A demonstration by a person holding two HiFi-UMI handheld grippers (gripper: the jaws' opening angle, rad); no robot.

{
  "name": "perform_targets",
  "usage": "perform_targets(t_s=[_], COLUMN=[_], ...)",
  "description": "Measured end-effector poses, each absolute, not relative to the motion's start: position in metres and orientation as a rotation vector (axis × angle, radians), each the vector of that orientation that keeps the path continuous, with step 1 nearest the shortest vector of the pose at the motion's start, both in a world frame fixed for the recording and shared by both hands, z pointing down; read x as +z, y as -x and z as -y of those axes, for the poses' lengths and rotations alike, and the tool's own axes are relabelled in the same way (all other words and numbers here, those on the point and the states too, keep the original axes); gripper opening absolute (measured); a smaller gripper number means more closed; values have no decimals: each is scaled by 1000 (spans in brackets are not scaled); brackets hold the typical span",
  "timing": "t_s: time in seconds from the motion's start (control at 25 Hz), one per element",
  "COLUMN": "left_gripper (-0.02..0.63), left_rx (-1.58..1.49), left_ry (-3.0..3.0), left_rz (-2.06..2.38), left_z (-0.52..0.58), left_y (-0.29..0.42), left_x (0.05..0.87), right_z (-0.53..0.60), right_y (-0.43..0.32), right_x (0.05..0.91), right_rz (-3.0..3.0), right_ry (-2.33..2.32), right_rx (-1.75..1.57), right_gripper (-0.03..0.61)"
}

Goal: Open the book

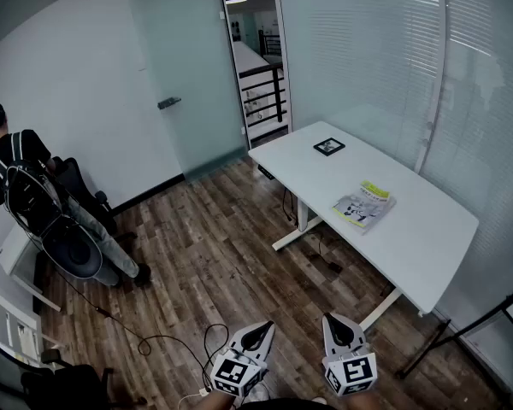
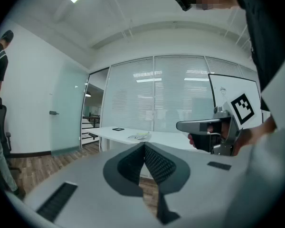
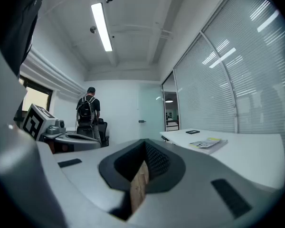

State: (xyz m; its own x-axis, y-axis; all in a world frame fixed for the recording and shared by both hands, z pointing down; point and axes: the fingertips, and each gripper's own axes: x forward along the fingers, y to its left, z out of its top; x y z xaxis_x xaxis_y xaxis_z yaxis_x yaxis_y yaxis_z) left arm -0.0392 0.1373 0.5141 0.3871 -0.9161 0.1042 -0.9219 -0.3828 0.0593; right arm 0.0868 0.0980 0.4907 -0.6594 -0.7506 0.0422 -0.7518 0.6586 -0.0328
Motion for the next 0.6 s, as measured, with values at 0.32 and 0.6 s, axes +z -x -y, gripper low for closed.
perform_targets(t_s=[0.32,0.6], left_gripper=[9,9], left_rx=[86,67], left_ry=[-2524,-2525], left_rz=[1669,1669], left_z=[-152,-158], left_y=[44,48], left_x=[515,519], right_z=[-118,-123], right_y=[-76,-69], right_x=[493,494], right_rz=[2838,2862], right_ry=[-1260,-1238], right_rx=[73,74], right_gripper=[2,5])
